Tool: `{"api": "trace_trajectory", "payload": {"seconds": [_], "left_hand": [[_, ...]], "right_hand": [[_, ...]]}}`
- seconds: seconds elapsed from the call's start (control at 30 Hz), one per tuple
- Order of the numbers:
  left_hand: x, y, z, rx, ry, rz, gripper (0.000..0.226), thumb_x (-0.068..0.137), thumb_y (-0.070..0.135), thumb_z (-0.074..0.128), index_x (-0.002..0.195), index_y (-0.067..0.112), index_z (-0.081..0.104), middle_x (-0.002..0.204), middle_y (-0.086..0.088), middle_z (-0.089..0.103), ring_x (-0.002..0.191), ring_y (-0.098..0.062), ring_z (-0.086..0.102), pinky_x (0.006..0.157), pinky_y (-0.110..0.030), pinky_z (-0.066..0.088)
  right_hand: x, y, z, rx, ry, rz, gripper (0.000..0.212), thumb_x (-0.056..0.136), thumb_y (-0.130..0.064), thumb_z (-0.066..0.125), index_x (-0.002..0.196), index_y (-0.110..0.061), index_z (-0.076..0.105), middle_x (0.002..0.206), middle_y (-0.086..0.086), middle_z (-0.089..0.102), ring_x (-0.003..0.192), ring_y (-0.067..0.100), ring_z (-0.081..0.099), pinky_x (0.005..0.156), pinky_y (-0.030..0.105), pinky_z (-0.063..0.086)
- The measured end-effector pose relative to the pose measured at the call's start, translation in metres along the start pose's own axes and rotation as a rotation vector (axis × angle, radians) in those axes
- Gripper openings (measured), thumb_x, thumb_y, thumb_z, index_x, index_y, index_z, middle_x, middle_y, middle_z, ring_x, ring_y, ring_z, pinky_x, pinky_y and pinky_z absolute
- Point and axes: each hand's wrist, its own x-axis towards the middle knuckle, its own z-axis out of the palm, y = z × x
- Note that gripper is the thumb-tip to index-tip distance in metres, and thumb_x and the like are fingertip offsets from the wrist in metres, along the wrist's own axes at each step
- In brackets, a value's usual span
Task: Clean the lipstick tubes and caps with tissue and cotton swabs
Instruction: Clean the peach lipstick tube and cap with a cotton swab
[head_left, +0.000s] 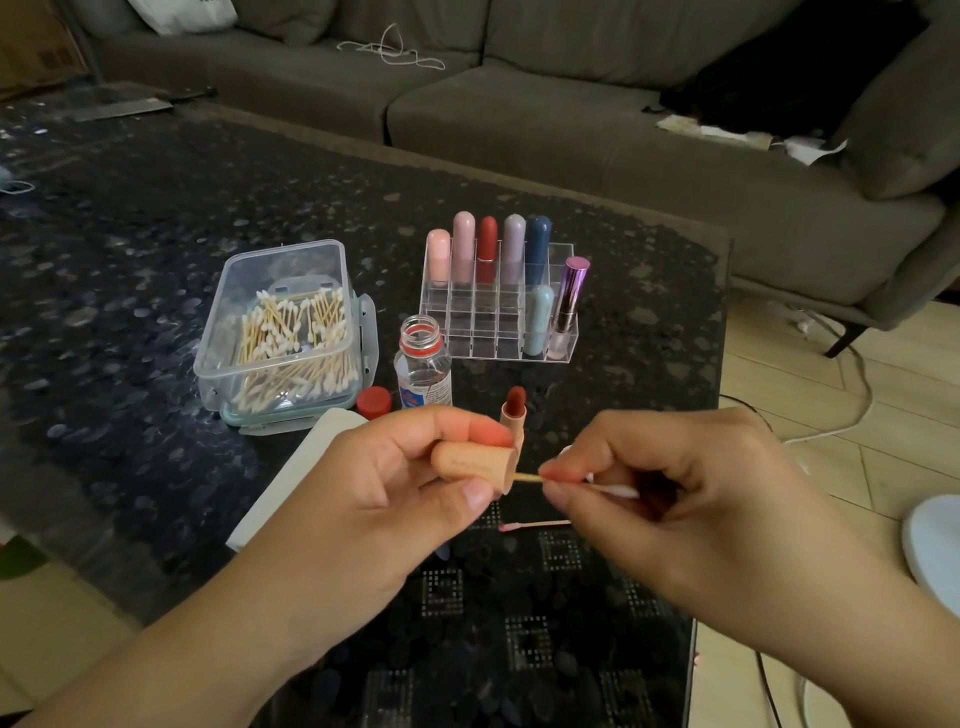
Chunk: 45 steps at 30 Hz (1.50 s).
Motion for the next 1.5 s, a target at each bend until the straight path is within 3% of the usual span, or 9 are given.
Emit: {"api": "trace_trajectory", "payload": {"seconds": [0.37,0.53,0.7,0.83,1.0,1.13,1.27,1.4,1.5], "left_hand": [[-0.0010,0.0035,0.0005,-0.031,0.023,-0.032,0.033,0.064,0.030,0.067,0.096,0.029,0.073,0.092,-0.001,0.073,0.093,-0.015,0.069,0.081,-0.016,0.050],[-0.0008,0.0061,0.0029,-0.054,0.050,-0.056,0.029,0.071,0.012,0.062,0.093,0.027,0.073,0.094,-0.002,0.073,0.095,-0.016,0.069,0.081,-0.017,0.051],[-0.0010,0.0083,0.0014,-0.081,0.053,-0.033,0.028,0.070,0.010,0.065,0.092,0.025,0.074,0.094,-0.003,0.073,0.091,-0.016,0.069,0.082,-0.019,0.052],[-0.0006,0.0060,0.0009,-0.147,0.043,-0.037,0.029,0.065,0.014,0.070,0.092,0.023,0.074,0.094,-0.006,0.073,0.093,-0.018,0.068,0.085,-0.021,0.052],[0.0001,0.0066,0.0009,-0.189,0.043,-0.020,0.029,0.064,0.010,0.069,0.091,0.019,0.075,0.093,-0.006,0.073,0.088,-0.018,0.069,0.081,-0.020,0.052],[-0.0001,0.0063,0.0022,-0.145,0.058,-0.040,0.028,0.069,0.007,0.063,0.090,0.021,0.074,0.093,-0.006,0.073,0.091,-0.018,0.069,0.086,-0.022,0.052],[-0.0006,0.0065,-0.0004,-0.106,0.046,-0.015,0.031,0.064,0.019,0.069,0.094,0.023,0.073,0.095,-0.005,0.073,0.092,-0.018,0.069,0.085,-0.020,0.051],[-0.0004,0.0046,0.0000,-0.054,0.073,-0.042,0.028,0.071,0.010,0.061,0.093,0.023,0.073,0.091,-0.004,0.073,0.092,-0.016,0.069,0.087,-0.020,0.051],[-0.0002,0.0052,0.0004,-0.035,0.047,-0.051,0.027,0.072,0.011,0.060,0.093,0.023,0.072,0.092,0.000,0.073,0.091,-0.013,0.069,0.079,-0.015,0.051]], "right_hand": [[0.0007,0.0006,-0.0040,0.030,0.037,0.043,0.008,0.077,-0.020,0.070,0.070,-0.020,0.068,0.054,-0.005,0.051,0.044,0.001,0.042,0.050,0.000,0.028],[-0.0001,-0.0003,-0.0032,0.080,-0.073,0.017,0.008,0.079,-0.020,0.070,0.071,-0.020,0.067,0.052,-0.010,0.044,0.045,0.000,0.040,0.050,0.004,0.032],[0.0005,0.0020,-0.0063,0.060,0.035,0.073,0.009,0.077,-0.022,0.069,0.069,-0.022,0.067,0.052,-0.008,0.048,0.044,-0.001,0.040,0.048,0.002,0.030],[-0.0008,-0.0018,-0.0053,0.117,-0.049,0.040,0.010,0.079,-0.028,0.068,0.071,-0.023,0.066,0.051,-0.012,0.045,0.045,0.003,0.045,0.048,0.013,0.041],[0.0016,-0.0009,-0.0065,0.045,0.035,0.063,0.009,0.076,-0.021,0.070,0.068,-0.021,0.066,0.051,-0.010,0.045,0.043,-0.001,0.039,0.049,0.002,0.029],[-0.0013,-0.0029,-0.0059,0.107,-0.045,0.050,0.010,0.078,-0.021,0.070,0.069,-0.024,0.066,0.050,-0.013,0.045,0.044,0.002,0.041,0.047,0.016,0.041],[0.0006,0.0006,-0.0072,0.082,0.020,0.113,0.009,0.077,-0.024,0.069,0.069,-0.022,0.067,0.050,-0.011,0.048,0.042,0.000,0.041,0.047,0.003,0.030],[-0.0007,-0.0014,-0.0044,0.137,-0.064,0.117,0.008,0.077,-0.024,0.069,0.069,-0.024,0.066,0.049,-0.012,0.046,0.043,0.001,0.041,0.046,0.014,0.039],[0.0004,0.0008,-0.0052,0.117,0.021,0.158,0.011,0.077,-0.025,0.071,0.067,-0.023,0.066,0.050,-0.007,0.051,0.043,0.004,0.043,0.046,0.003,0.031]]}}
